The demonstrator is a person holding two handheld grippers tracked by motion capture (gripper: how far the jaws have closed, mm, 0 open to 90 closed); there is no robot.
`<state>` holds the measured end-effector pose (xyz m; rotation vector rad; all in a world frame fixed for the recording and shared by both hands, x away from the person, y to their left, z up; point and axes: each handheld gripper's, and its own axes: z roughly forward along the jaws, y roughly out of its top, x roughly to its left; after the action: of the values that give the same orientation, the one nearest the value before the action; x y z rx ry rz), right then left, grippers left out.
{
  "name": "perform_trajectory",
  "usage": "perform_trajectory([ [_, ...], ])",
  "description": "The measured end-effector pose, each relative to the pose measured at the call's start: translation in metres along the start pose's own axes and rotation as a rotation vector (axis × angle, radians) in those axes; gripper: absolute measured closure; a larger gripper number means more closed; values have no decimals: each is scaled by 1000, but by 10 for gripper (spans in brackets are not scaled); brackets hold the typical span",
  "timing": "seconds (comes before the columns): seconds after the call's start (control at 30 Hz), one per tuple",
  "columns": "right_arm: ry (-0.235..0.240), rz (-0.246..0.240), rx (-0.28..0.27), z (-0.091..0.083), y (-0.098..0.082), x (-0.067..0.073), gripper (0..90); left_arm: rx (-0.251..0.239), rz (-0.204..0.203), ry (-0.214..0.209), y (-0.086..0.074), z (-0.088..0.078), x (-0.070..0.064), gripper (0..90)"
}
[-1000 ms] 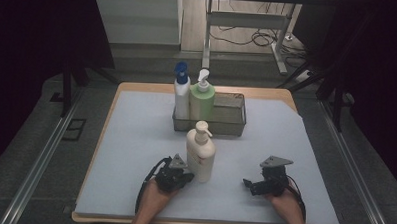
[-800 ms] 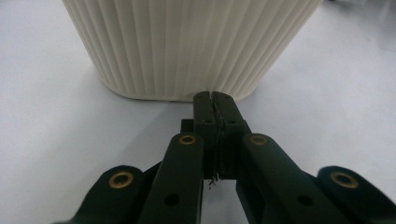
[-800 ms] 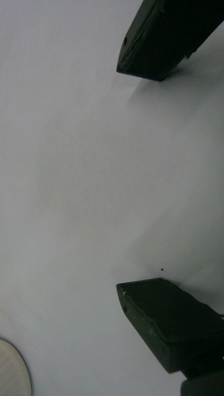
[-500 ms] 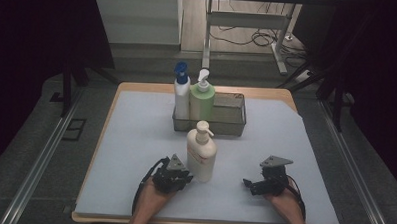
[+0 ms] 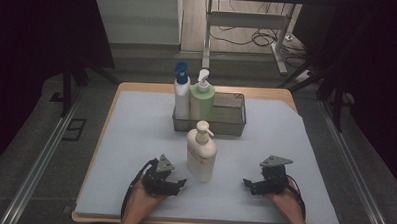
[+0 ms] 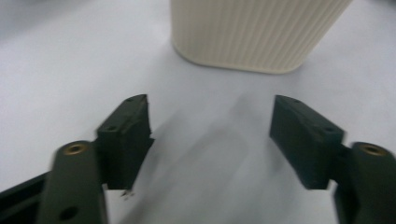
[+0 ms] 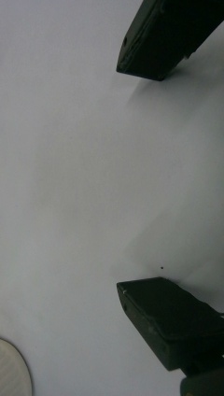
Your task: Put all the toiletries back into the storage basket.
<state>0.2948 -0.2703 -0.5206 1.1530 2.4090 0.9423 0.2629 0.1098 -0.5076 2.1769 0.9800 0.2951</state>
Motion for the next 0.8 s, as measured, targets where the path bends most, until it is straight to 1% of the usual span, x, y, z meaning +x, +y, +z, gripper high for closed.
perform_trajectory([
  [0.1,17,-5,1,-1,1,1,0,2,-19,27,-5,-3,3,166],
  [0.17,14,-10,-1,-2,2,3,0,9,-17,55,-9,-5,6,136],
  [0.27,21,-18,-7,-5,4,4,0,11,-38,70,-13,-6,10,127],
  [0.4,33,-34,-15,-8,7,7,0,16,-38,87,-16,-4,14,124],
  [0.5,43,-67,-13,-12,11,11,0,28,-33,97,-18,0,15,123],
  [0.6,54,-75,-31,-17,16,14,0,20,-29,98,-19,0,15,121],
  [0.8,75,-70,-48,-23,23,21,0,16,-25,99,-20,0,15,120],
])
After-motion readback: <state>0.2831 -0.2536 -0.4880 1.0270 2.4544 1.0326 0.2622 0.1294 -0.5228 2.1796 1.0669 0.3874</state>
